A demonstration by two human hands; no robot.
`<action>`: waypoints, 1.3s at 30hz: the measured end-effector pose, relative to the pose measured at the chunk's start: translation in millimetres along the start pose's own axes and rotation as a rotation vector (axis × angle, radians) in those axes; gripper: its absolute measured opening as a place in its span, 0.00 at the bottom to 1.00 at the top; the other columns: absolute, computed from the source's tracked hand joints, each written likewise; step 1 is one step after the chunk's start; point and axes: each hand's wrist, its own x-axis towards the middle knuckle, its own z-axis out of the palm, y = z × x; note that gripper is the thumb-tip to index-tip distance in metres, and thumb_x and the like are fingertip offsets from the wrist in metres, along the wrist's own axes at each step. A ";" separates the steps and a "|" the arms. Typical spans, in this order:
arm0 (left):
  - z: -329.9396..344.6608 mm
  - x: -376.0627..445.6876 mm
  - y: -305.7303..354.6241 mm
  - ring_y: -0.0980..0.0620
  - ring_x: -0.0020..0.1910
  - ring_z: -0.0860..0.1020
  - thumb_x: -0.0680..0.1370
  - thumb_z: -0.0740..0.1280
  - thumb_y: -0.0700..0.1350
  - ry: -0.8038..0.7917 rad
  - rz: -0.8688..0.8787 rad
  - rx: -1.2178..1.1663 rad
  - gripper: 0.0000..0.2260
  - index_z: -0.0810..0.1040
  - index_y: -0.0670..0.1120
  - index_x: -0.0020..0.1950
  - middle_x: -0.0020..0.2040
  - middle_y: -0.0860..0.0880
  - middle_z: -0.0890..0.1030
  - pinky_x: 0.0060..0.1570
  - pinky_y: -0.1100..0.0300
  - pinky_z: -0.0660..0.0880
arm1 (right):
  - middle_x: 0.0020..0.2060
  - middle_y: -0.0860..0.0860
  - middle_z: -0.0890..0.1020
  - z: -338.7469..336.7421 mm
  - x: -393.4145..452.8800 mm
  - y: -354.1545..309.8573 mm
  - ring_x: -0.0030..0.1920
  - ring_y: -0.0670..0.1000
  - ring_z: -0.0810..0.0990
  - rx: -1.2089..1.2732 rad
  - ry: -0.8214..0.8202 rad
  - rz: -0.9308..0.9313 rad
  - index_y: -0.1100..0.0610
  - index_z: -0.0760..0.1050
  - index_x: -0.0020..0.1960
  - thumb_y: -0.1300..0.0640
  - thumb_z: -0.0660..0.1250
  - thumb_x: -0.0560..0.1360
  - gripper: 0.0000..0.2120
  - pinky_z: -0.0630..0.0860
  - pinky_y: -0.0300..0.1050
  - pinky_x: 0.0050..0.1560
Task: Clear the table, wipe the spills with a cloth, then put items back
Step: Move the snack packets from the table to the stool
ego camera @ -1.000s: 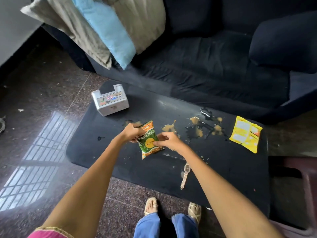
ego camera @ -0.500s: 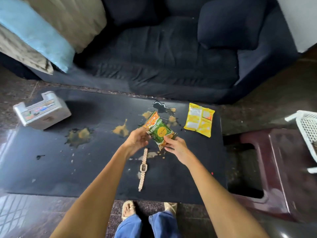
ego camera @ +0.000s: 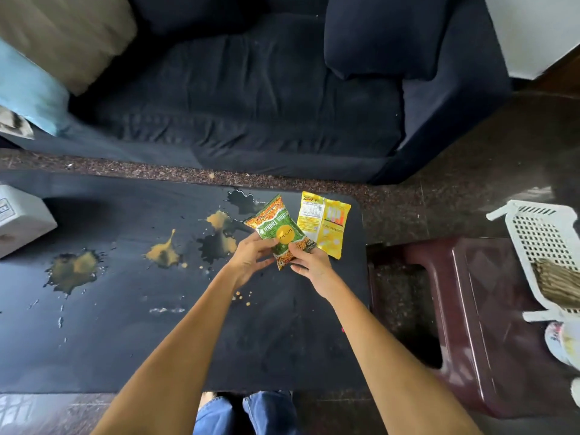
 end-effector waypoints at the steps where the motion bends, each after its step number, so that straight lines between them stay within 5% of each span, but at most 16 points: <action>1: 5.3 3.6 0.7 0.51 0.47 0.79 0.75 0.66 0.39 0.025 0.007 -0.007 0.07 0.77 0.49 0.49 0.48 0.49 0.82 0.47 0.57 0.75 | 0.44 0.50 0.83 -4.1 1.7 -2.8 0.45 0.48 0.81 -0.034 0.003 0.001 0.52 0.77 0.49 0.55 0.70 0.73 0.06 0.75 0.48 0.55; 3: 11.5 8.1 2.8 0.51 0.44 0.79 0.76 0.66 0.39 0.069 0.018 -0.019 0.06 0.77 0.49 0.49 0.47 0.49 0.81 0.44 0.58 0.76 | 0.43 0.50 0.83 -12.0 4.6 -7.2 0.43 0.48 0.82 -0.088 0.081 -0.025 0.51 0.77 0.48 0.49 0.69 0.74 0.07 0.76 0.50 0.55; 6: 16.8 13.7 5.6 0.51 0.41 0.78 0.77 0.64 0.40 0.115 0.010 -0.031 0.04 0.77 0.48 0.49 0.45 0.48 0.81 0.40 0.59 0.76 | 0.39 0.54 0.83 -28.1 9.6 -9.2 0.39 0.51 0.81 -0.122 0.503 -0.197 0.56 0.77 0.41 0.47 0.66 0.76 0.13 0.77 0.49 0.44; 9: 17.3 15.9 5.8 0.51 0.39 0.77 0.77 0.63 0.42 0.146 -0.017 -0.039 0.05 0.76 0.46 0.51 0.44 0.47 0.81 0.38 0.59 0.75 | 0.48 0.56 0.81 -45.7 19.0 -4.0 0.51 0.56 0.79 -0.389 0.796 -0.299 0.59 0.76 0.50 0.46 0.67 0.74 0.17 0.75 0.51 0.45; 12: 14.2 18.4 0.3 0.51 0.39 0.77 0.78 0.62 0.45 0.173 -0.055 -0.067 0.10 0.74 0.43 0.57 0.44 0.46 0.80 0.38 0.58 0.75 | 0.56 0.57 0.77 -47.9 33.4 -2.0 0.60 0.60 0.73 -0.592 0.777 -0.159 0.59 0.71 0.61 0.40 0.71 0.69 0.30 0.72 0.56 0.55; 15: 11.4 17.5 -8.2 0.51 0.38 0.78 0.79 0.58 0.47 0.161 -0.061 -0.143 0.10 0.74 0.43 0.54 0.40 0.47 0.82 0.40 0.58 0.75 | 0.59 0.58 0.76 -40.3 46.4 -6.1 0.63 0.61 0.72 -0.625 0.765 -0.087 0.60 0.69 0.62 0.43 0.74 0.66 0.33 0.68 0.57 0.60; 19: 9.8 13.3 -16.8 0.50 0.42 0.79 0.77 0.57 0.52 0.209 -0.048 -0.111 0.13 0.76 0.47 0.52 0.43 0.48 0.82 0.43 0.57 0.74 | 0.54 0.57 0.80 -40.9 53.4 -14.1 0.56 0.60 0.77 -0.533 0.733 -0.027 0.59 0.72 0.56 0.54 0.74 0.68 0.20 0.71 0.53 0.59; 23: 11.4 5.8 -22.6 0.49 0.44 0.79 0.76 0.60 0.54 0.228 -0.044 -0.058 0.13 0.76 0.48 0.54 0.45 0.47 0.81 0.44 0.56 0.75 | 0.46 0.55 0.80 -46.1 34.8 -13.1 0.47 0.58 0.79 -0.466 0.699 -0.177 0.58 0.75 0.47 0.57 0.71 0.69 0.10 0.75 0.50 0.42; 28: 11.3 -9.8 -33.1 0.48 0.41 0.79 0.76 0.62 0.52 0.303 -0.023 -0.049 0.16 0.76 0.45 0.58 0.46 0.44 0.81 0.41 0.58 0.76 | 0.43 0.56 0.75 -65.9 -6.6 3.9 0.46 0.57 0.73 -1.117 0.828 -0.740 0.59 0.74 0.45 0.74 0.69 0.63 0.15 0.72 0.50 0.32; 30: 7.8 -16.8 -42.3 0.49 0.38 0.79 0.76 0.63 0.52 0.350 -0.040 -0.045 0.15 0.76 0.45 0.57 0.43 0.45 0.81 0.38 0.59 0.74 | 0.47 0.57 0.78 -76.7 -20.9 26.4 0.49 0.57 0.73 -1.404 0.723 -0.823 0.60 0.76 0.47 0.73 0.73 0.59 0.19 0.77 0.51 0.40; 32: 6.1 -24.6 -50.9 0.50 0.37 0.78 0.76 0.63 0.52 0.368 -0.061 -0.029 0.13 0.76 0.45 0.56 0.41 0.46 0.81 0.34 0.60 0.73 | 0.58 0.60 0.76 -84.6 -31.5 50.9 0.59 0.59 0.73 -1.609 0.430 -0.692 0.61 0.76 0.54 0.61 0.77 0.63 0.22 0.77 0.50 0.51; 34: 4.6 -30.2 -56.1 0.50 0.38 0.78 0.76 0.63 0.52 0.364 -0.085 0.006 0.13 0.76 0.45 0.54 0.43 0.45 0.80 0.31 0.61 0.75 | 0.68 0.58 0.69 -91.8 -40.3 72.3 0.68 0.58 0.67 -1.554 0.175 -0.450 0.60 0.73 0.61 0.51 0.71 0.71 0.22 0.73 0.49 0.59; 35: 2.6 -32.3 -58.6 0.49 0.40 0.79 0.74 0.65 0.54 0.361 -0.096 0.025 0.14 0.77 0.45 0.53 0.45 0.45 0.81 0.33 0.60 0.78 | 0.66 0.56 0.71 -92.9 -45.0 80.7 0.68 0.57 0.67 -1.443 0.189 -0.426 0.59 0.73 0.59 0.48 0.69 0.74 0.20 0.74 0.49 0.57; 39: -9.9 -32.8 -68.4 0.42 0.53 0.80 0.61 0.69 0.60 0.349 -0.105 0.087 0.27 0.79 0.46 0.54 0.53 0.43 0.83 0.61 0.45 0.74 | 0.47 0.56 0.77 -87.5 -51.8 76.6 0.54 0.58 0.74 -1.052 0.614 -0.503 0.61 0.74 0.48 0.52 0.66 0.76 0.11 0.72 0.49 0.41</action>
